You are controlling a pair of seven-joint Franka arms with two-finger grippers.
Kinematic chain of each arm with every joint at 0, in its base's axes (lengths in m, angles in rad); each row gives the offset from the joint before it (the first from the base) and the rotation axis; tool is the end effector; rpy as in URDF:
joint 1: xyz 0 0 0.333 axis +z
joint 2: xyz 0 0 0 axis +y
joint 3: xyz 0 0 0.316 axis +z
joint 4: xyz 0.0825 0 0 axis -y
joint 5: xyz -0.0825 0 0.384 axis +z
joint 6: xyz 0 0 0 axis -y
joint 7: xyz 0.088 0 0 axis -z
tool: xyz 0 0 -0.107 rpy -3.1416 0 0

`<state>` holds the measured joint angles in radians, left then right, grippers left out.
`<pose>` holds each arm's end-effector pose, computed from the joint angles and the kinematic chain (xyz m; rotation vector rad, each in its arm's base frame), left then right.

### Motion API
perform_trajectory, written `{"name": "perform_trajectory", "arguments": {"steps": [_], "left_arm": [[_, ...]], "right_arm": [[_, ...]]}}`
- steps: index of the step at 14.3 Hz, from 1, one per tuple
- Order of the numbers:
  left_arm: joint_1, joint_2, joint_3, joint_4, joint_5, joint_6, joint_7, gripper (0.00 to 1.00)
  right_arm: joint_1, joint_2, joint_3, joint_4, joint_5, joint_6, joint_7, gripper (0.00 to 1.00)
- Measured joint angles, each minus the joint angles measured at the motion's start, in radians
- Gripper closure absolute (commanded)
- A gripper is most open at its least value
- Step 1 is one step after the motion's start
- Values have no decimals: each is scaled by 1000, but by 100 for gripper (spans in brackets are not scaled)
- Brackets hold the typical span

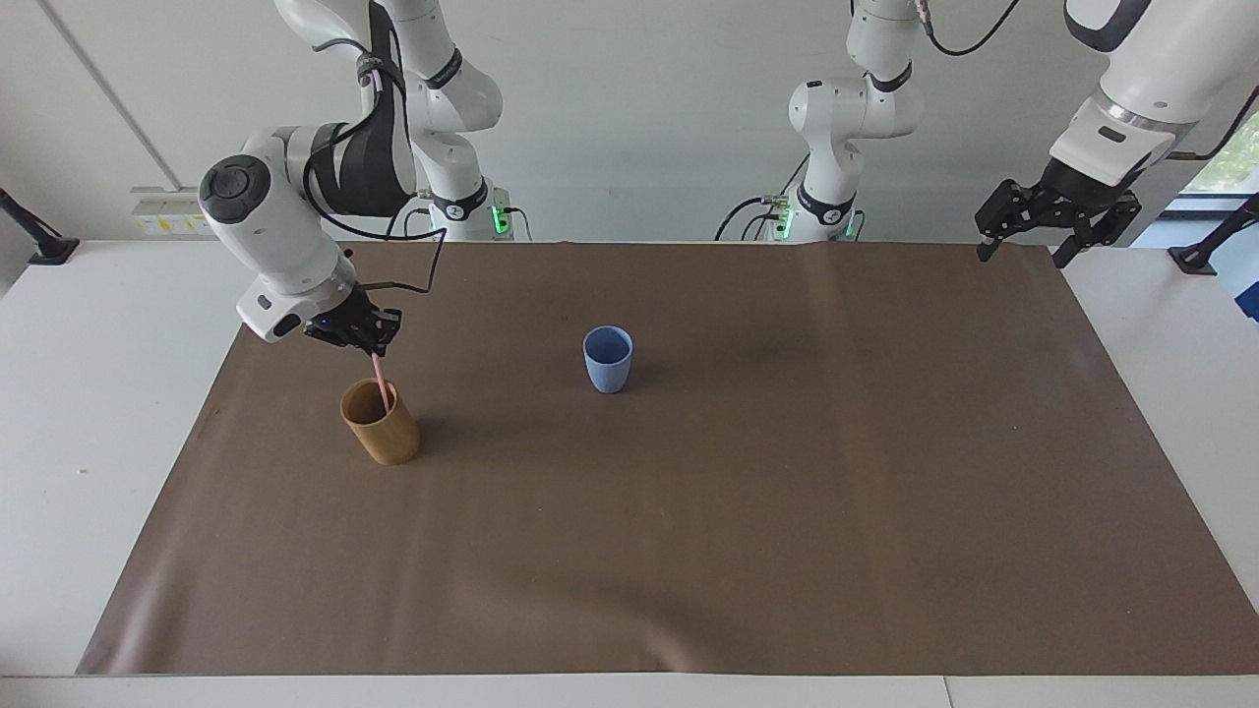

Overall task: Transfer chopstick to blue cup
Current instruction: 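Grasp the pink stick with the right gripper and pull it from the tan cup, then carry the pink stick with the right gripper over the white-blue cup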

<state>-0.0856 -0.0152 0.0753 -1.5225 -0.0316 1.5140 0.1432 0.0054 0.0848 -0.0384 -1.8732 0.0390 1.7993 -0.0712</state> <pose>0.5443 -0.0088 0.6505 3.1000 -0.2414 0.0137 0.5655 -0.0149 0.4528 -3.0897 -0.0405 0.2425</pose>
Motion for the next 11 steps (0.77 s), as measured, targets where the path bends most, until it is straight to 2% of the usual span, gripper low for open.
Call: {"name": "perform_trajectory", "arguments": {"steps": [5,8,11], "left_arm": [[0,-2,0,-1,0,0,0,0],[0,-2,1,-1,0,0,0,0],[0,-2,1,-1,1,0,0,0]], "right_arm": [[1,-28,-1,76,2,-99,51,100],[2,-92,-1,100,1,-166,75,100],[2,-155,-1,160,0,-292,76,100]]}}
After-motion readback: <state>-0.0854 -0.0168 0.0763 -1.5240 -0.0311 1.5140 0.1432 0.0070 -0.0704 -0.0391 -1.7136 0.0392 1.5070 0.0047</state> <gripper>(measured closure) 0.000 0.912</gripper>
